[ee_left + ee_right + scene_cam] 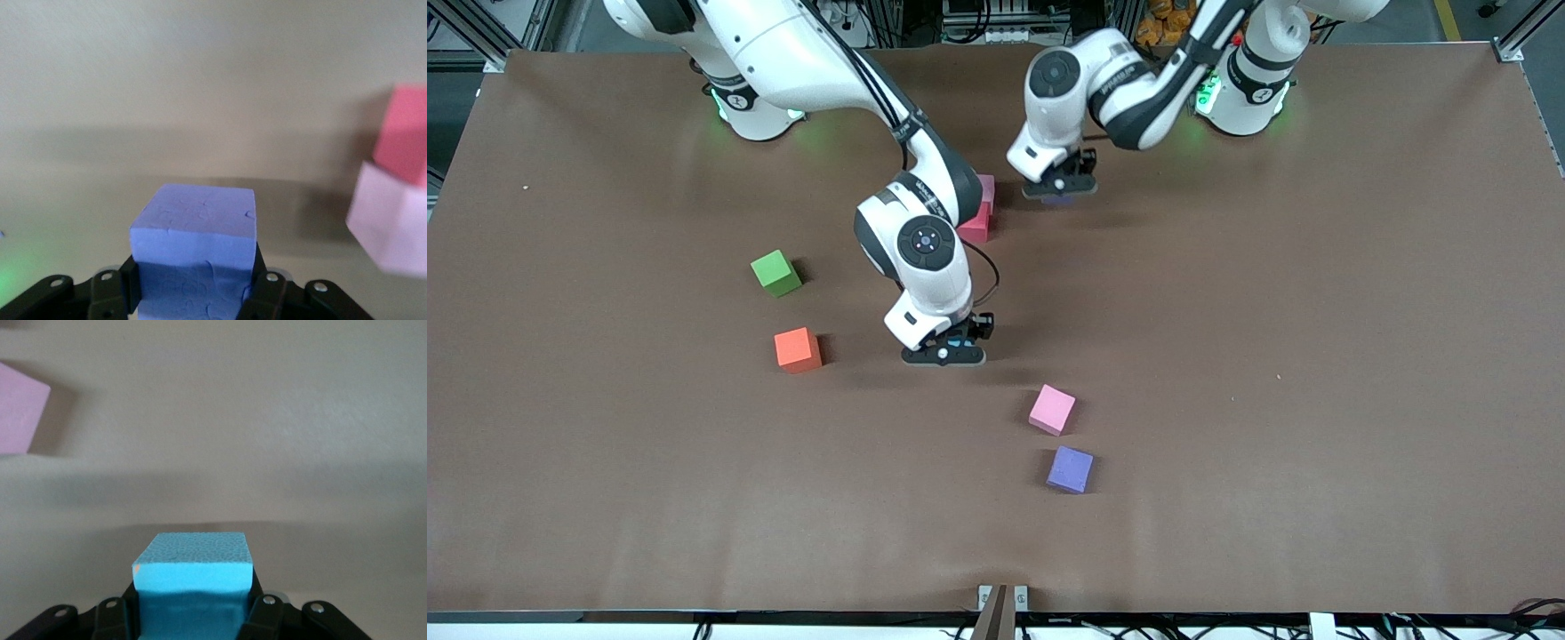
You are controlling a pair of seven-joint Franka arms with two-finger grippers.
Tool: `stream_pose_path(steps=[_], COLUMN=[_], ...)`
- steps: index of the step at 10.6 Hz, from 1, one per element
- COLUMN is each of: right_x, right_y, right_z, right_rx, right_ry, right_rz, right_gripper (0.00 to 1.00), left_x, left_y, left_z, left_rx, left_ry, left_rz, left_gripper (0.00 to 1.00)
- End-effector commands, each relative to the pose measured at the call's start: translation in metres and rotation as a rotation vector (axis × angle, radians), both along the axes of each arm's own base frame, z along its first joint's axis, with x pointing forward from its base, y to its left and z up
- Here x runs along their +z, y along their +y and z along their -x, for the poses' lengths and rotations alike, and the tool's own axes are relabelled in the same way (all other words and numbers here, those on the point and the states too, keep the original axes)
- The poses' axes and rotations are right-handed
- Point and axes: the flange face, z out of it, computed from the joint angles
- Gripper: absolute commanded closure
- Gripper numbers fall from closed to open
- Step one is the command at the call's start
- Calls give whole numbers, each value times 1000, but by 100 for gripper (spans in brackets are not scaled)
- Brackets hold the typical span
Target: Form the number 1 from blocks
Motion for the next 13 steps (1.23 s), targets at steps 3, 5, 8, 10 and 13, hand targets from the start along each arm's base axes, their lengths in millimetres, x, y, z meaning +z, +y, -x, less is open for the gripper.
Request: stream_pose_path(steps=[3,5,8,10,13], right_x=[-4,-11,-11,-11,-9], right_y=[-11,-11,-10,-9,-10], right_z=[52,60,61,62,60], right_rx=[0,2,4,5,9], right_ry=[22,29,30,33,29], right_rz=[-53,-49,-50,-51,-54], right_gripper=[100,100,100,100,100], left_x=[9,17,17,17,18], left_y=[-37,-60,-68,-82,-105], left_z=[89,108,113,115,109], left_rx=[-20,-32,-30,-6,32], left_ry=[37,55,69,92,126], left_rz=[-1,27,33,43,69], left_gripper=[100,100,100,100,100])
